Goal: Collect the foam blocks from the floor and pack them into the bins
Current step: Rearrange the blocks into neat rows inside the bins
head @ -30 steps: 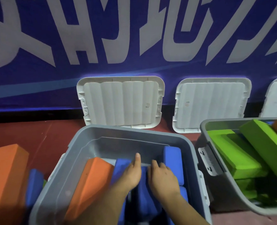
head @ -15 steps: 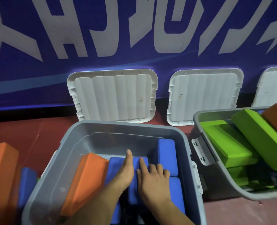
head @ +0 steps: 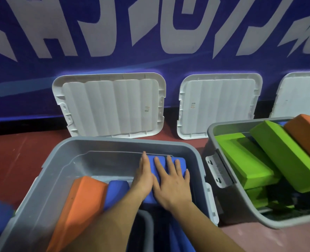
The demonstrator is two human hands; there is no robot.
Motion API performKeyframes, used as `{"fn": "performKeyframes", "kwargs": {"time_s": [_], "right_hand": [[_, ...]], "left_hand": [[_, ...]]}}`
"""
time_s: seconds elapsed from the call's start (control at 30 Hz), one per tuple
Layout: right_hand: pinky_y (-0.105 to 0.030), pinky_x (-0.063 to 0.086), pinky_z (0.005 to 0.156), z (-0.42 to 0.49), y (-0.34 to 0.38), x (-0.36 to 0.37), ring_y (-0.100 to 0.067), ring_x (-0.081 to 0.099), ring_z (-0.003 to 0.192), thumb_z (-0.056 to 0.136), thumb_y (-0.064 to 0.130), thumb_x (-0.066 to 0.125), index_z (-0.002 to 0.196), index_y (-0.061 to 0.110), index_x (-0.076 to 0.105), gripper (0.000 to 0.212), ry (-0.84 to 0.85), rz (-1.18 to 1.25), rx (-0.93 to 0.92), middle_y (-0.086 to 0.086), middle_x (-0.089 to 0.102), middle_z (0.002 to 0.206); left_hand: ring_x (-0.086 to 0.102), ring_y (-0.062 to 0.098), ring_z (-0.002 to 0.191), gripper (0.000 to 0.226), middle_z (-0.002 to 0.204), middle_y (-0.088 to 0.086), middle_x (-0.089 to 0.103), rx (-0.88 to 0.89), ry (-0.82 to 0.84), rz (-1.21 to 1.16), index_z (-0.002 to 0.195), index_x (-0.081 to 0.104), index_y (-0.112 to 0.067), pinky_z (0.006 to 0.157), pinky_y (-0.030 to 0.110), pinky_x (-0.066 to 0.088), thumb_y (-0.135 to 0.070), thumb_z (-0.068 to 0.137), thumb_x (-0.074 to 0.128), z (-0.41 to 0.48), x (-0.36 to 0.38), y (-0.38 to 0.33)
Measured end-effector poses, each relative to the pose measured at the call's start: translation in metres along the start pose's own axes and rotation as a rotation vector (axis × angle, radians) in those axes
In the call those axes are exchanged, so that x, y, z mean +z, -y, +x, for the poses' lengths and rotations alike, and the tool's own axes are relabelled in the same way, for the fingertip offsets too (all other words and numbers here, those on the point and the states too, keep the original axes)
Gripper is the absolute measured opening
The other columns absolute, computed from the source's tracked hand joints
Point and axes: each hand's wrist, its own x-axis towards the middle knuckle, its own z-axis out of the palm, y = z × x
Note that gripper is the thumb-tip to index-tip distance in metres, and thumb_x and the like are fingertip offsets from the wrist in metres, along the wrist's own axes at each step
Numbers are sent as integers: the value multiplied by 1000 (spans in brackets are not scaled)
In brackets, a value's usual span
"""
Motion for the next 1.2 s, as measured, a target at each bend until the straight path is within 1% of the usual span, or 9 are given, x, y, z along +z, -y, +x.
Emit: {"fn": "performKeyframes", "kwargs": {"time_s": [0.1,0.2,0.37,0.47,0.57,0.9,1.0,1.1,1.2], "right_hand": [[-54,-6,124,5,-2,9,-25,-15,156,102,65,16,158,48,-8,64,-11,18,-18,-1,-10,171],[-54,-10,123,12,1,18,-28,-21,155,100,67,17,158,47,-8,66,7,-11,-35,-3,-14,170],[-50,-12,124,15,-13,18,-21,-22,154,102,65,11,159,48,-4,62,-30,8,11,4,-16,170],[-45,-16,124,13,-21,16,-14,-28,152,105,56,10,160,41,-6,60,-25,17,28,7,-18,169],[-43,-17,124,9,-22,14,-9,-32,147,106,53,10,161,37,-8,60,-22,8,14,9,-21,167],[-49,-15,124,11,-18,18,-16,-30,151,107,49,6,160,35,-13,59,6,-59,12,6,-26,166],[-51,-15,123,14,-15,15,-18,-28,152,107,49,8,160,34,-12,60,30,-59,26,4,-23,167],[-52,-9,124,12,0,17,-25,-4,158,106,42,20,163,28,14,59,-156,-32,-51,-6,3,171],[-50,29,120,-1,32,34,-32,41,145,98,32,37,149,16,49,55,-385,47,-240,-12,47,155]], "left_hand": [[18,8,152,60,166,-18,15,6,-30,40,158,15,-47,126,38,14,-65,101,7,8,-2,9],[17,11,153,72,166,-16,15,-33,-53,7,157,13,-50,126,40,14,-79,91,4,14,-3,14],[16,7,152,59,164,-16,18,-35,-9,-124,157,21,-46,114,22,13,-62,102,8,19,6,16],[19,8,151,65,165,-16,19,5,-27,-53,155,20,-49,116,24,13,-69,95,5,19,15,19],[18,6,151,59,165,-16,19,33,-54,-28,157,21,-42,116,23,11,-59,103,6,24,13,18],[8,-2,149,59,167,-17,5,54,13,44,160,7,-35,118,22,3,-54,104,6,25,3,22],[11,-1,151,60,166,-18,12,113,7,204,160,12,-38,125,27,6,-57,103,12,8,-17,33],[15,2,152,52,165,-16,20,179,-89,409,160,19,-34,125,29,7,-44,109,19,-8,-49,48],[16,7,153,52,166,-7,23,156,-204,503,160,23,-26,121,23,5,-38,110,23,-14,-85,65]]}}
